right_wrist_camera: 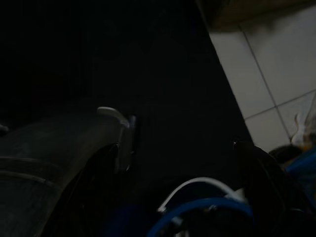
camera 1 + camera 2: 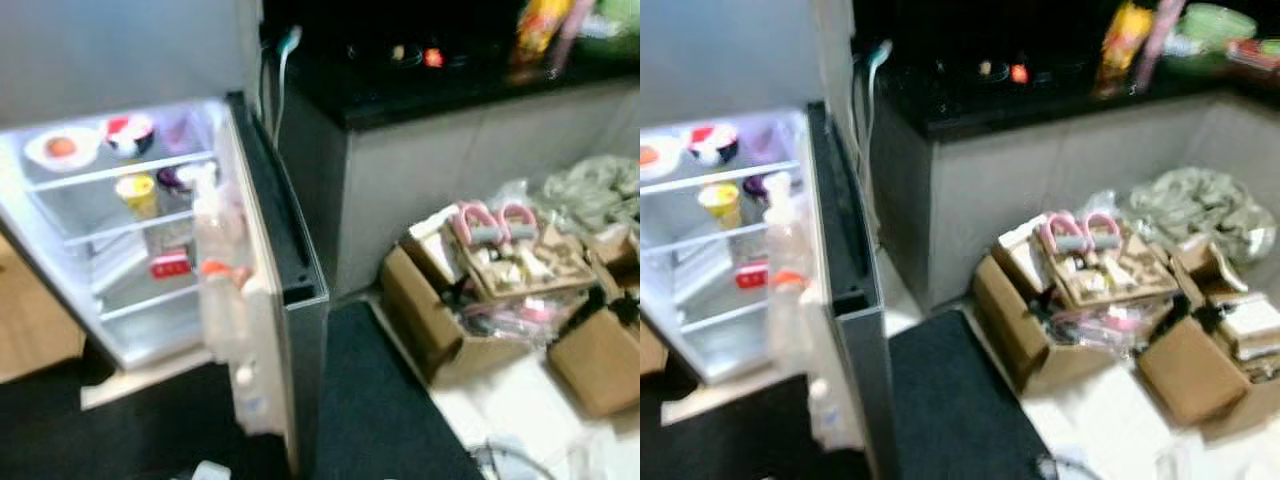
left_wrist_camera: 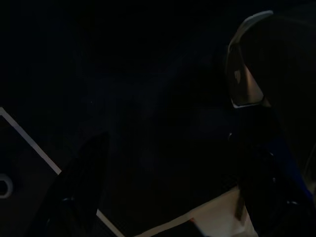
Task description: Restocking fridge
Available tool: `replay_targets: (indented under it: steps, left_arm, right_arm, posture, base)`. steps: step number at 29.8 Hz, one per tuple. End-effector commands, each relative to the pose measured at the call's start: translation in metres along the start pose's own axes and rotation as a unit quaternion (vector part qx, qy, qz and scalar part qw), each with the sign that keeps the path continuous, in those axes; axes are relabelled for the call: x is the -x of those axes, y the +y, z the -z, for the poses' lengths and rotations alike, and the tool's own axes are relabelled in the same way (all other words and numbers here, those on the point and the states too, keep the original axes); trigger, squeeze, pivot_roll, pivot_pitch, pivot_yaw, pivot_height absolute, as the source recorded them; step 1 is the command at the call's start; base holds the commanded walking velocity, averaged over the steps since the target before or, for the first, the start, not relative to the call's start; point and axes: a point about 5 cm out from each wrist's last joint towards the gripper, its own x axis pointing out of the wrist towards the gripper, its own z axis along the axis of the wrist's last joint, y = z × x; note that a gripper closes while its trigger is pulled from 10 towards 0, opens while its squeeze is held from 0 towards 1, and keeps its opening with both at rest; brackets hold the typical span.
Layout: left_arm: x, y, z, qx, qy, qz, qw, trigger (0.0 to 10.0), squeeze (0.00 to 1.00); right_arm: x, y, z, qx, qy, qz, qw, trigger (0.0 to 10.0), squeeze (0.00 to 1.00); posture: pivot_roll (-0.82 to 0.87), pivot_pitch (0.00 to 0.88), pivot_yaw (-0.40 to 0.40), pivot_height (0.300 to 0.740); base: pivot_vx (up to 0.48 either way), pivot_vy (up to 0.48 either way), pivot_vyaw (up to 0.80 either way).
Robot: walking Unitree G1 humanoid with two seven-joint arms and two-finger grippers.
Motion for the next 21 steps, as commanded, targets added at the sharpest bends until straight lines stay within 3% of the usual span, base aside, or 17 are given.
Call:
replay_targets:
  steps: [1,8,11,16,19,20,21]
  left_arm:
    - [-0.001,-0.006,-0.006,-0.006,-0.01,0.013,1.0,10.0,0.0]
    - [-0.001,-0.005,-0.006,-0.007,-0.009,0.012,1.0,10.0,0.0]
    - [-0.001,-0.005,-0.006,-0.007,-0.009,0.012,1.0,10.0,0.0]
    - [-0.001,-0.005,-0.005,-0.008,-0.008,0.012,1.0,10.0,0.0]
    - [-0.001,-0.004,-0.005,-0.008,-0.007,0.012,1.0,10.0,0.0]
    - [-0.001,-0.004,-0.005,-0.008,-0.007,0.012,1.0,10.0,0.0]
    - [-0.001,-0.004,-0.004,-0.009,-0.007,0.012,1.0,10.0,0.0]
  right_arm:
    - [0.0,-0.001,-0.004,0.0,-0.01,0.004,1.0,10.0,0.0]
    - [-0.001,-0.002,-0.008,0.0,-0.025,0.005,1.0,10.0,0.0]
    - [-0.004,-0.01,-0.047,-0.013,-0.1,0.011,0.995,10.0,0.0]
    - [-0.005,-0.01,-0.069,-0.006,-0.138,0.001,0.99,10.0,0.0]
    - [-0.005,0.005,-0.118,0.009,-0.223,-0.046,0.974,10.0,0.0]
    - [-0.005,0.005,-0.118,0.009,-0.223,-0.046,0.974,10.0,0.0]
    - [-0.004,0.026,-0.145,0.029,-0.261,-0.098,0.96,10.0,0.0]
  posture:
    - [-0.03,0.021,-0.068,0.74]
    - [-0.03,0.023,-0.067,0.74]
    - [-0.04,0.026,-0.065,0.74]
    - [-0.04,0.026,-0.065,0.74]
    - [-0.04,0.027,-0.066,0.74]
    - [-0.04,0.027,-0.066,0.74]
    - [-0.04,0.025,-0.065,0.74]
  base:
    - [0.0,0.0,0.0]
    - [0.0,0.0,0.0]
    - [0.0,0.0,0.0]
    - [0.0,0.0,0.0]
    - [0.0,0.0,0.0]
    - [0.0,0.0,0.0]
    - [0.0,0.0,0.0]
